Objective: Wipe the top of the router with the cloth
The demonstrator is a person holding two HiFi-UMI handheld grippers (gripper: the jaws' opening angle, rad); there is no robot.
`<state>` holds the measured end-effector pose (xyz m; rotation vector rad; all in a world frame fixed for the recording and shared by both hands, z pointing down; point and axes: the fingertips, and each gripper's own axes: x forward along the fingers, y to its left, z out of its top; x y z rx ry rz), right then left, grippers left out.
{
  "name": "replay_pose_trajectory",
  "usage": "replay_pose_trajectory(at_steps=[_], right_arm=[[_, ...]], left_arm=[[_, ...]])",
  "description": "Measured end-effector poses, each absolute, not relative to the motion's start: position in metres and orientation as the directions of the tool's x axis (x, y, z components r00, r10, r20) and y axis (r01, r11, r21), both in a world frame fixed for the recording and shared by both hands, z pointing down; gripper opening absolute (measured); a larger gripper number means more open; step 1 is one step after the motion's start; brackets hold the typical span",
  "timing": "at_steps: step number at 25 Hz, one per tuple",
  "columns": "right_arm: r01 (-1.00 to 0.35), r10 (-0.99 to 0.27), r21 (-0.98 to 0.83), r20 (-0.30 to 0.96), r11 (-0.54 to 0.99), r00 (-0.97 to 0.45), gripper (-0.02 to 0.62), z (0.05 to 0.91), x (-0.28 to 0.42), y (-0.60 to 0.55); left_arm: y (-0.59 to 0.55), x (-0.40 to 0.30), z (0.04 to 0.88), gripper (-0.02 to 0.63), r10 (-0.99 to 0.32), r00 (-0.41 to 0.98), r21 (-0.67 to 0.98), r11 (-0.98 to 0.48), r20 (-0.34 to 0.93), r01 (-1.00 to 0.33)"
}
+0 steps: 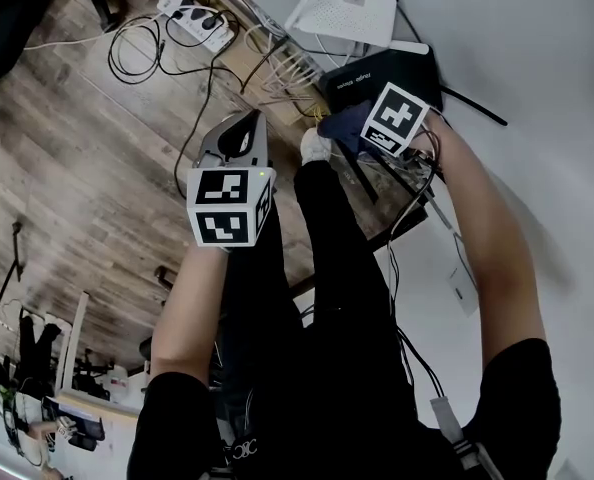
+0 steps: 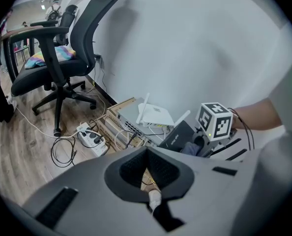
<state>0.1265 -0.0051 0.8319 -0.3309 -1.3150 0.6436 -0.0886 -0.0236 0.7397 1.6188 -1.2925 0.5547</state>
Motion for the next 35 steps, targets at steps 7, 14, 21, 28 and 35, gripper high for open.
replay_pose_trajectory(at_steps=[7, 14, 21, 28, 35], right_arm=[[-0.340, 0.478, -0.442, 0.878, 0.830, 0.029, 0.055, 0.834, 0.125, -0.058], [-0.368, 0.360, -0.287, 0.921, 0.885, 0.146, 0.055, 0.840, 0.165, -0.099], [-0.395, 0.252, -0.131, 0.929, 0.909, 0.271, 0.055, 0.843, 0.197, -0.132], [-0.427, 0.050, 0.146, 0.908, 0.892, 0.415, 0.055, 0.849, 0.240, -0.166], [-0.475, -0.067, 0.219, 0.946, 0.852, 0.316, 0.055, 0.816, 0.225, -0.168]], left_arm=[[-0.024, -0.083, 0.740, 0.005, -0.483, 0.335, 0.394, 0.022, 0.809, -0.919], [-0.028, -0.074, 0.738, 0.005, -0.480, 0.344, 0.396, 0.008, 0.807, -0.918], [-0.029, -0.074, 0.740, 0.005, -0.479, 0.337, 0.391, 0.014, 0.811, -0.920], [-0.030, -0.080, 0.725, 0.005, -0.495, 0.313, 0.374, 0.026, 0.811, -0.927], [-0.033, -0.092, 0.693, 0.005, -0.534, 0.285, 0.377, 0.069, 0.796, -0.924]])
